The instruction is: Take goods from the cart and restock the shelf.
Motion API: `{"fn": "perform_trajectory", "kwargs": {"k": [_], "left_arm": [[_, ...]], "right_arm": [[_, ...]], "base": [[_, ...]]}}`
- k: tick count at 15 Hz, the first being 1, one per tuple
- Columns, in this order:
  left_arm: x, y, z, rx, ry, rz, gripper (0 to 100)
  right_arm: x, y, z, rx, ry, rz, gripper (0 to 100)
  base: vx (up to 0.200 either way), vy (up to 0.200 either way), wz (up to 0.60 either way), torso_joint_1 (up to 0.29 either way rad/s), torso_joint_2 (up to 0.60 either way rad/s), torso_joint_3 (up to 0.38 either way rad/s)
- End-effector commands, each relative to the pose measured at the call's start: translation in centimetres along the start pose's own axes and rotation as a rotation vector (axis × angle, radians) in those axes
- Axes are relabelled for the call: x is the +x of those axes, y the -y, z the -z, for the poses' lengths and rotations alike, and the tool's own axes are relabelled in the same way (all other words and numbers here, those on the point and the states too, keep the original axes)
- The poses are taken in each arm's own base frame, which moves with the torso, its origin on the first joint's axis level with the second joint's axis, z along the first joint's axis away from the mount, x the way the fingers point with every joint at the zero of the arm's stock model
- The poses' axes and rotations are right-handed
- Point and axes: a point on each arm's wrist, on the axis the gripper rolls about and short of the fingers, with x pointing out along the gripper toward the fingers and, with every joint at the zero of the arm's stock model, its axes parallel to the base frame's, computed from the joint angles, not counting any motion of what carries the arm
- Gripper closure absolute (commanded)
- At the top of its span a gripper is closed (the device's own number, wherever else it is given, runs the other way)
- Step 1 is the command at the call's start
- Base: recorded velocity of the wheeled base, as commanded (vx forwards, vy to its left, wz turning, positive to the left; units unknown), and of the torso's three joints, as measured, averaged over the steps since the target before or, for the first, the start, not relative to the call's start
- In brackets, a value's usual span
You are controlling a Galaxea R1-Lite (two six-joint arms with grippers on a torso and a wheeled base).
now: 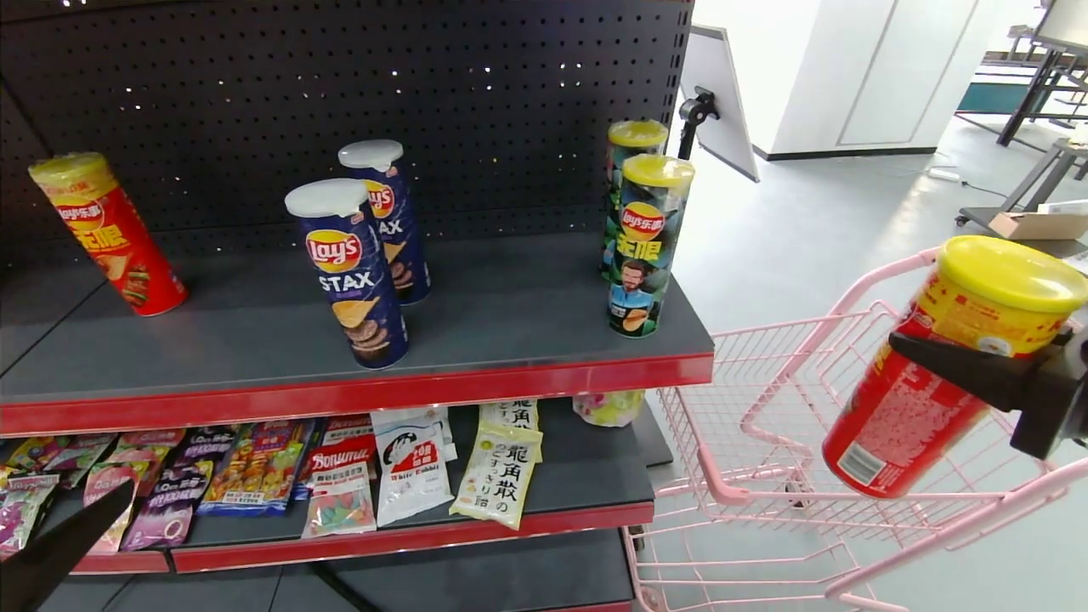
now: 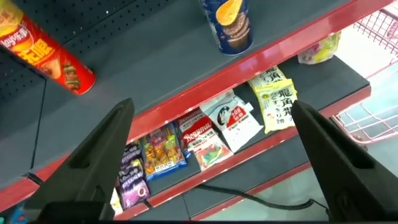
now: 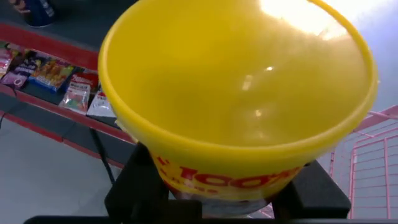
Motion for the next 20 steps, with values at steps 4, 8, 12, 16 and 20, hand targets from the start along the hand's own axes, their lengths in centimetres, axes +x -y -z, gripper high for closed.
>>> {"fn": "perform_trajectory", "kwargs": {"k": [4, 8, 12, 16, 20], "left_arm": [[-0.3, 0.0, 0.2, -0.002, 0.007, -0.002, 0], [-0.6, -0.1, 0.3, -0.006, 0.02, -0.006, 0], [-0.7, -0.1, 0.3, -0.005, 0.023, -0.009, 0], [-0.8, -0.1, 0.3, -0.006, 0.028, -0.01, 0], [-0.8, -0.1, 0.3, -0.007, 0.027, -0.012, 0]], "right_arm": [[-0.5, -0.7, -0.1, -0.012, 0.032, -0.138, 100], [-1.1, -2.1, -0.3, -0.033, 0.07, -0.293, 100], [-1.2, -3.2, -0.7, -0.049, 0.093, -0.431, 100], [-1.2, -3.6, -0.7, -0.057, 0.095, -0.457, 100], [-1.5, -3.8, -0.8, -0.063, 0.105, -0.469, 100]], "base": [[0.0, 0.2, 0.0, 0.004, 0.0, 0.004], [0.0, 0.2, 0.0, 0.001, 0.0, 0.007], [0.0, 0.2, 0.0, 0.002, 0.0, 0.0], [0.0, 0.2, 0.0, 0.004, 0.0, 0.002], [0.0, 0.2, 0.0, 0.002, 0.0, 0.006]]}}
